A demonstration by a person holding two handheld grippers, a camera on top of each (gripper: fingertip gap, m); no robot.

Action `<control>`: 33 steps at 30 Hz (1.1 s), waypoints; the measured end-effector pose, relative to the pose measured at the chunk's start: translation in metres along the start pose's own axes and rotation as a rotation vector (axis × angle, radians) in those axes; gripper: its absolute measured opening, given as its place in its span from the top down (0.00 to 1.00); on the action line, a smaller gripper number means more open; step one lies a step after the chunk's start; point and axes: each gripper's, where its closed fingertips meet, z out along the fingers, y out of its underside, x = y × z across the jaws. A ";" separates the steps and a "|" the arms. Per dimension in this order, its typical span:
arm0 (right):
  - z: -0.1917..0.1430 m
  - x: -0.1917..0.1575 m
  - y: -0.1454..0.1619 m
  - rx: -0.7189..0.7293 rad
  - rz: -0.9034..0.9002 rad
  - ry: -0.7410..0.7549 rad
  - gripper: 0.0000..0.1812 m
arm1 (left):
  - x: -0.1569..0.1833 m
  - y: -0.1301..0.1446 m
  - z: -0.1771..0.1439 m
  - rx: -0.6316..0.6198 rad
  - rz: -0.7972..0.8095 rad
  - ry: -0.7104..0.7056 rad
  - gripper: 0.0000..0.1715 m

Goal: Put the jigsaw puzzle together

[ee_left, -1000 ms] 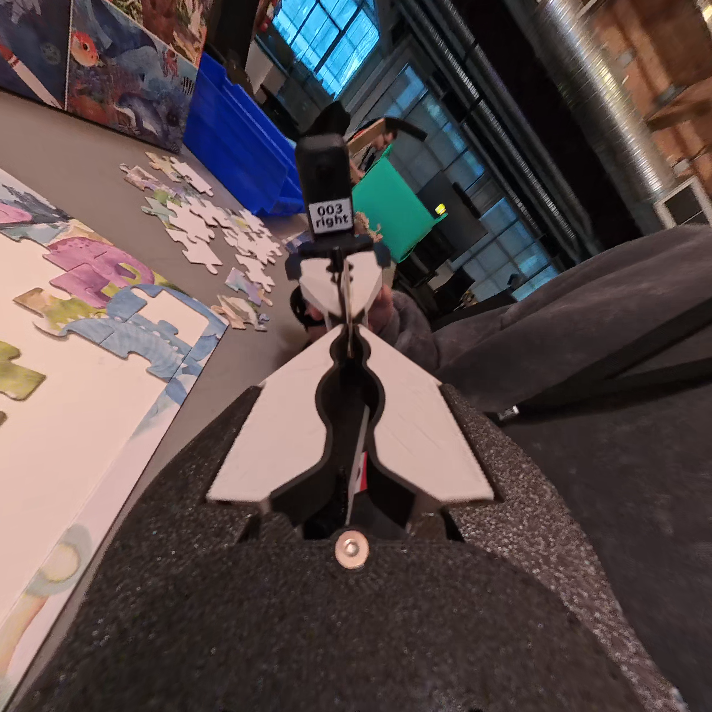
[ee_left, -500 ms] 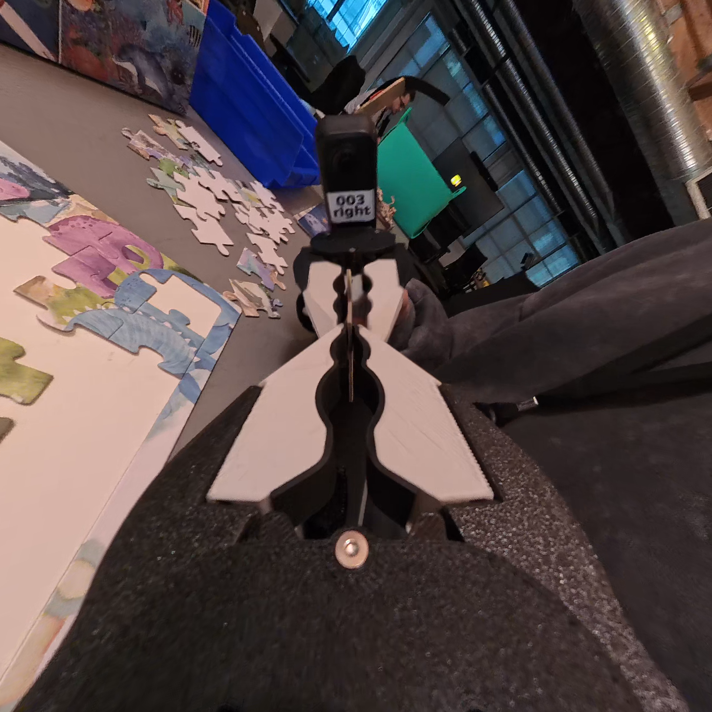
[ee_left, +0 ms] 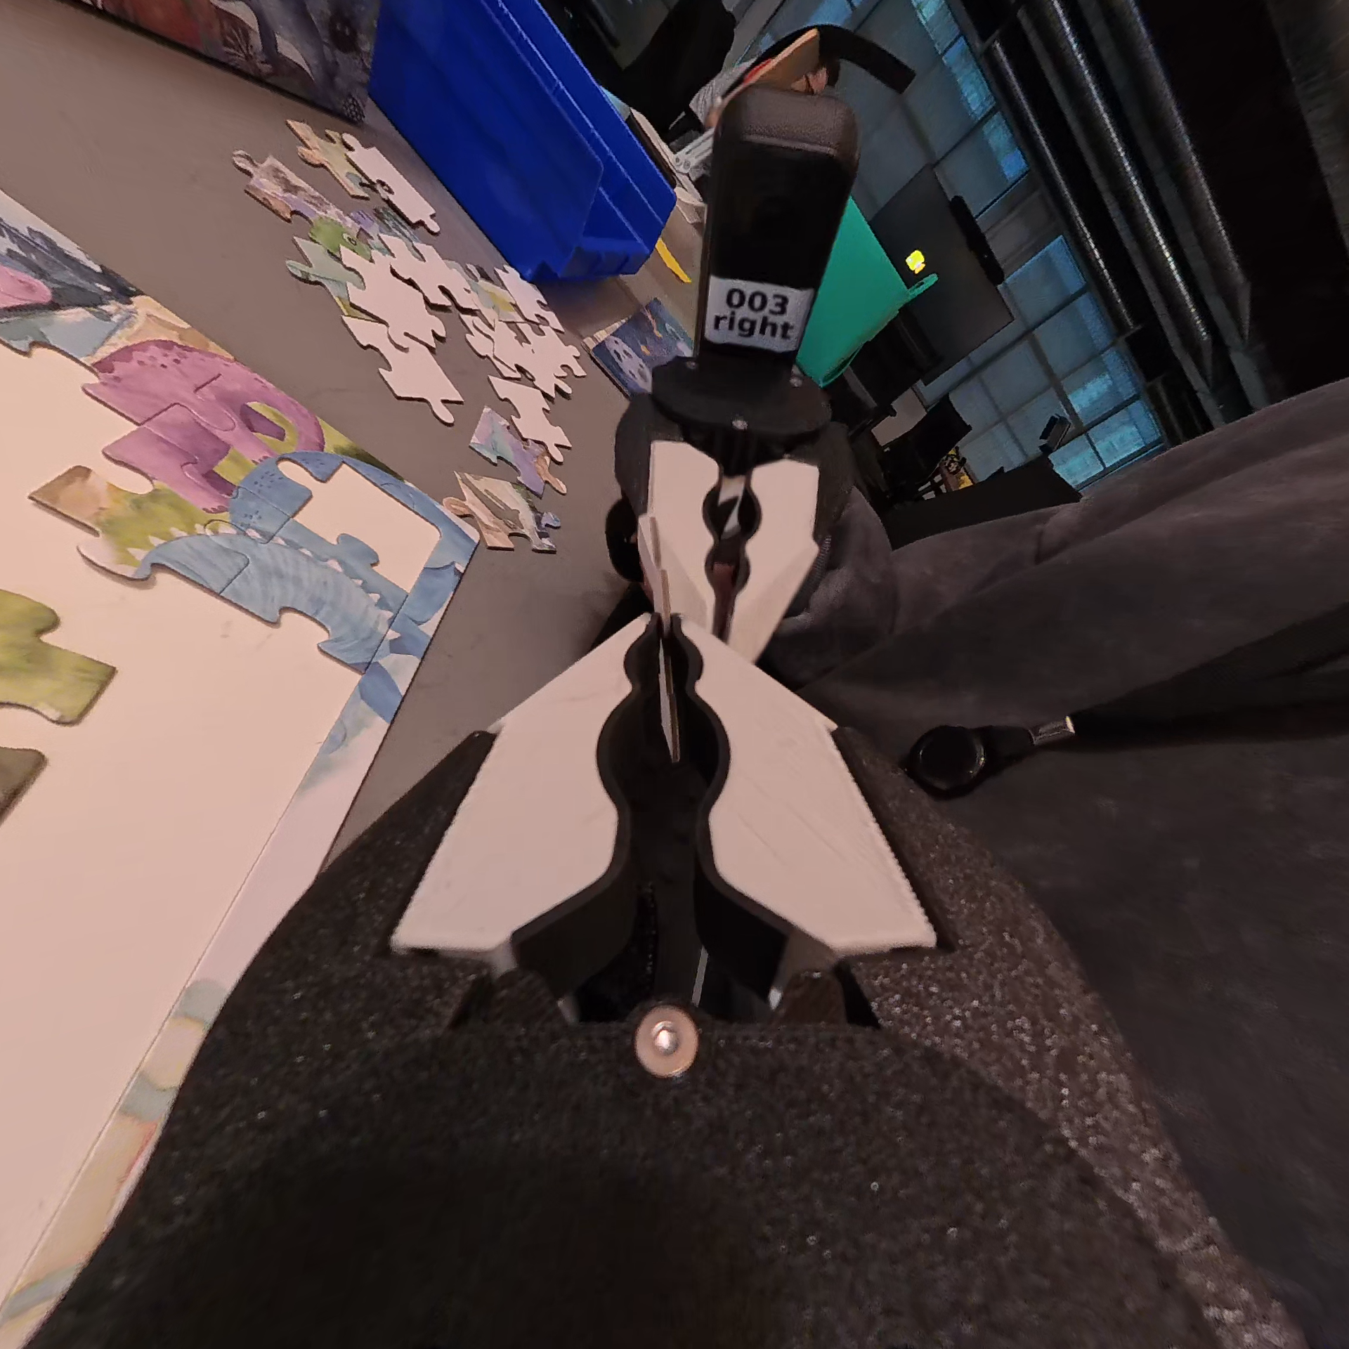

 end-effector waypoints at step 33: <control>0.003 0.022 -0.012 -0.005 0.087 0.049 0.99 | -0.006 0.016 -0.020 0.002 -0.014 -0.007 0.99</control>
